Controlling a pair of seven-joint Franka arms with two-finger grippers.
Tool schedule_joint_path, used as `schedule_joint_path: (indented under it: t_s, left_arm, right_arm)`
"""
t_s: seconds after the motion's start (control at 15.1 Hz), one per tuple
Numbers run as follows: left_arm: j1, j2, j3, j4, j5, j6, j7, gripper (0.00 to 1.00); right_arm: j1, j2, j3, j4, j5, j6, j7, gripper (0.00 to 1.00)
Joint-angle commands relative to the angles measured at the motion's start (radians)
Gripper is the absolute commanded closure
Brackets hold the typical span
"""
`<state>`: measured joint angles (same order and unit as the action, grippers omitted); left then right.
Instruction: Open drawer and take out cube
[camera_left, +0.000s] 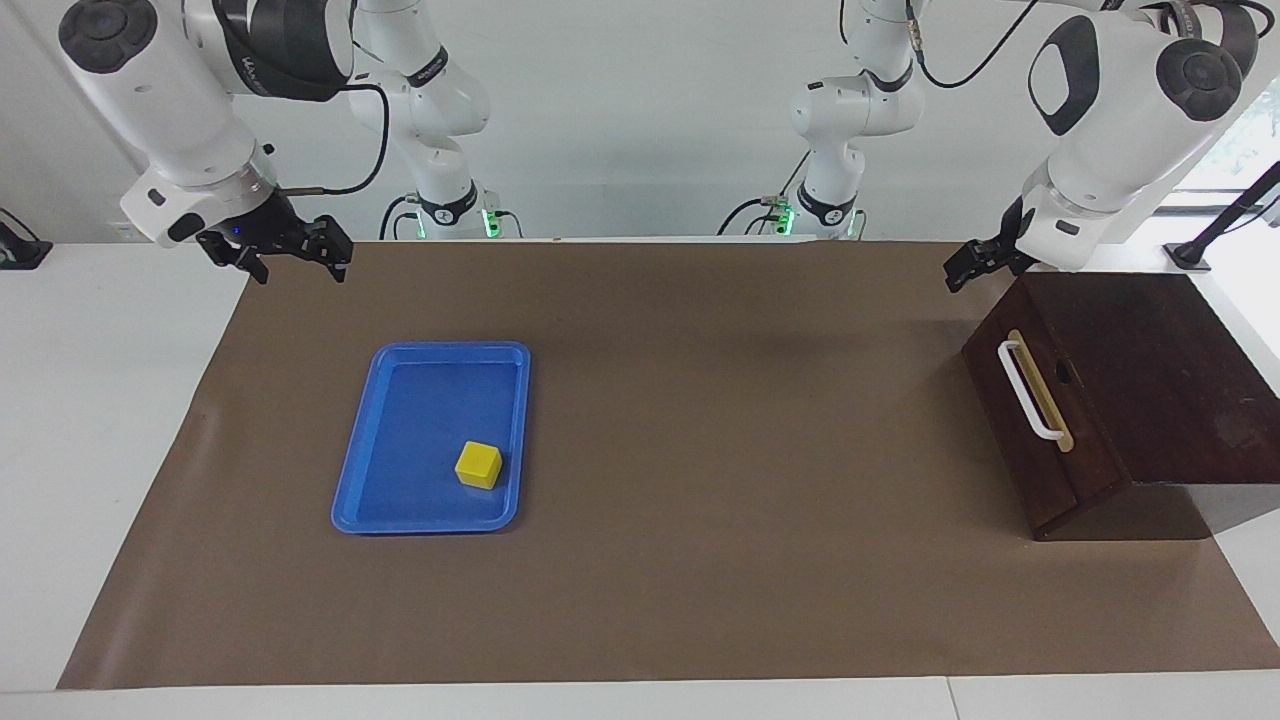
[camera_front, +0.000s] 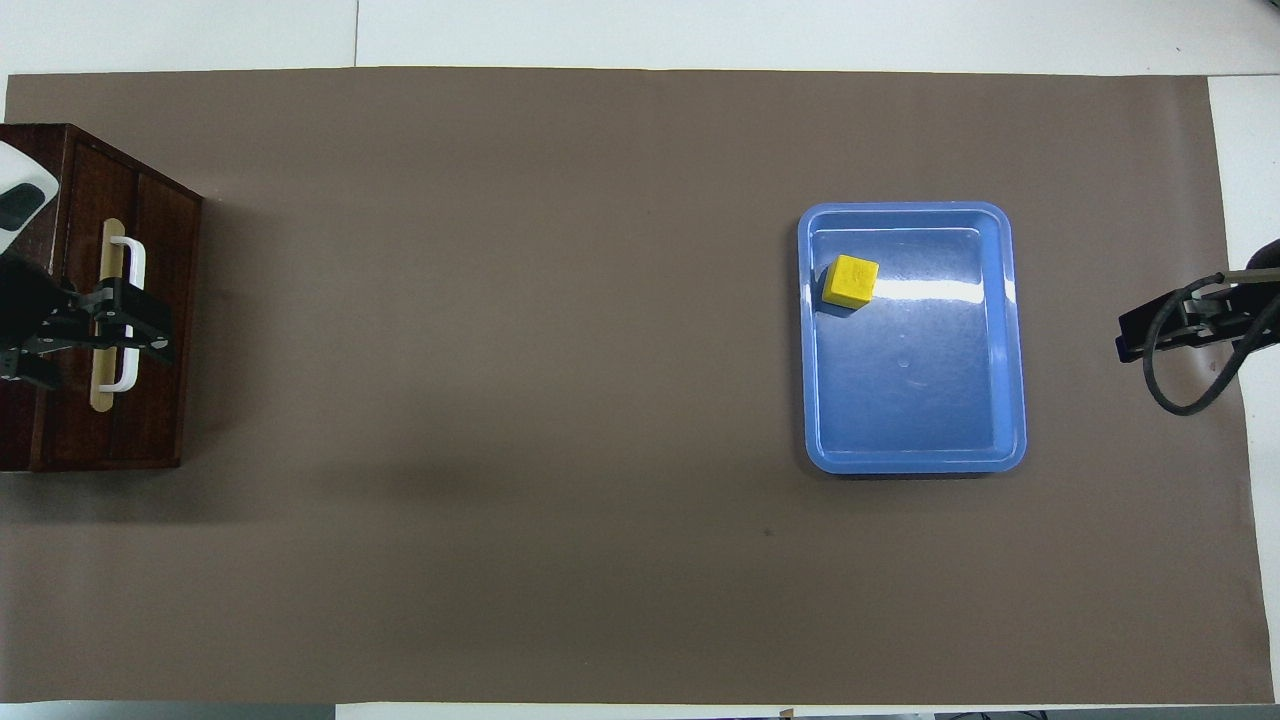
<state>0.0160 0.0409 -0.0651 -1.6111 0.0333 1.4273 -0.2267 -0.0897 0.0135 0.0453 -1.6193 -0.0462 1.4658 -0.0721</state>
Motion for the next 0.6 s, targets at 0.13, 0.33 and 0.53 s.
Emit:
schedule_joint_path:
  t_s: [0.13,0.33,0.53]
  left_arm:
    - [-0.007,-0.012,0.005,-0.045,-0.015,0.044,0.006,0.0]
    - [-0.007,-0.01,0.013,-0.043,-0.015,0.035,0.009,0.0]
    - [-0.008,-0.007,0.014,-0.038,-0.015,0.028,0.009,0.0]
  right_arm:
    - [-0.009,-0.003,0.013,0.012,-0.014,-0.018,-0.021,0.0]
    - [-0.009,-0.001,0.013,0.012,-0.014,-0.013,-0.02,0.0]
    - [-0.009,-0.001,0.013,0.012,-0.014,-0.009,-0.018,0.0]
